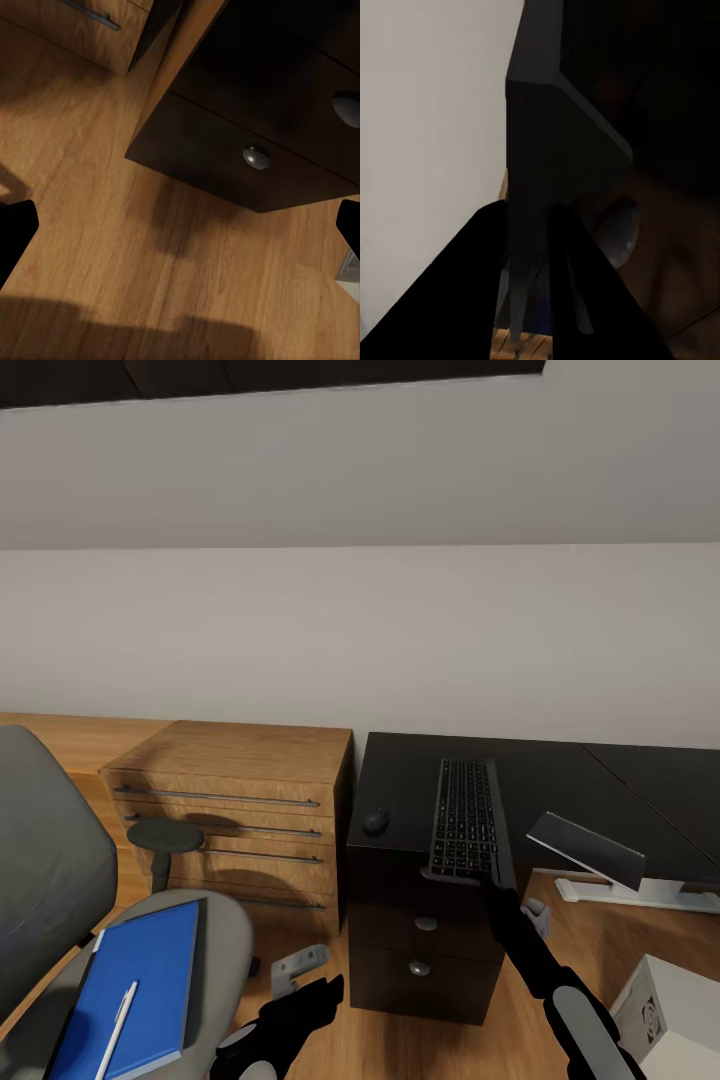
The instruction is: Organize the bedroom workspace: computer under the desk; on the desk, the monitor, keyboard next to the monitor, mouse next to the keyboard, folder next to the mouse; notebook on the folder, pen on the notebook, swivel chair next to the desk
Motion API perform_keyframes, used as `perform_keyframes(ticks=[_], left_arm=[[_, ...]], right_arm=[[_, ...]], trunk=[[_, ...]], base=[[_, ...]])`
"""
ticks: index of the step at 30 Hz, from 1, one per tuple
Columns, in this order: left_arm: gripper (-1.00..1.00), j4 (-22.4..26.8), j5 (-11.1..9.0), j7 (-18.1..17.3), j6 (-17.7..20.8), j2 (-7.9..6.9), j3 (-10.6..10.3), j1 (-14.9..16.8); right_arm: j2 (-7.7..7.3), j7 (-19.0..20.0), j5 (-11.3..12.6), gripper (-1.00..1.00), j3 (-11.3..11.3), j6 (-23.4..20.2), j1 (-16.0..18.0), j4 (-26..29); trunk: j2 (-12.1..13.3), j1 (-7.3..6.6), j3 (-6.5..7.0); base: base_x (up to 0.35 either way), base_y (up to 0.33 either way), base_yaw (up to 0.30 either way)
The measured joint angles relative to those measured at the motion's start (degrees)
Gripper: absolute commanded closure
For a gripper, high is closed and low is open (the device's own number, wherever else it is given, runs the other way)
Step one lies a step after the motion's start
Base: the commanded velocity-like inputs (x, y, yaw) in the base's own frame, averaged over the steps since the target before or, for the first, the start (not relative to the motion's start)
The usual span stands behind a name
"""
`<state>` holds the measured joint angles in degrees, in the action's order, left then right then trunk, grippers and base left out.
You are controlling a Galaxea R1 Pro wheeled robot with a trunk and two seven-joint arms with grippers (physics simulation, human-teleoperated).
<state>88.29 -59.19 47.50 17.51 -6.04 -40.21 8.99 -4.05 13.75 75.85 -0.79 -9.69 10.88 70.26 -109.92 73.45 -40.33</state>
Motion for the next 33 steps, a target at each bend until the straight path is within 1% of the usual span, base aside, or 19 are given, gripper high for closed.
perform_keyframes(ticks=[14, 28, 33], left_arm=[[-1.0, -1.17, -0.01, 0.08, -0.07, 0.24, -0.03, 0.0], [-1.0, -1.18, -0.01, 0.12, -0.09, 0.2, -0.04, 0.0], [-1.0, -1.18, 0.03, 0.19, -0.12, 0.19, -0.04, 0.0]], right_arm=[[0.0, -0.02, -0.11, 1.0, -0.07, 0.01, 0.0, -0.01], [0.0, -0.76, -0.18, 1.0, -0.02, 0.33, -0.02, 0.87], [0.22, -2.66, -0.04, 1.0, 0.0, 0.38, -0.24, 4.72]], trunk=[[0.0, 0.0, 0.0], [5.6, -3.07, 2.51], [7.61, -4.17, 3.41]], base=[[0.0, 0.0, 0.0], [0.0, 0.0, 0.0], [0.0, 0.0, 0.0]])
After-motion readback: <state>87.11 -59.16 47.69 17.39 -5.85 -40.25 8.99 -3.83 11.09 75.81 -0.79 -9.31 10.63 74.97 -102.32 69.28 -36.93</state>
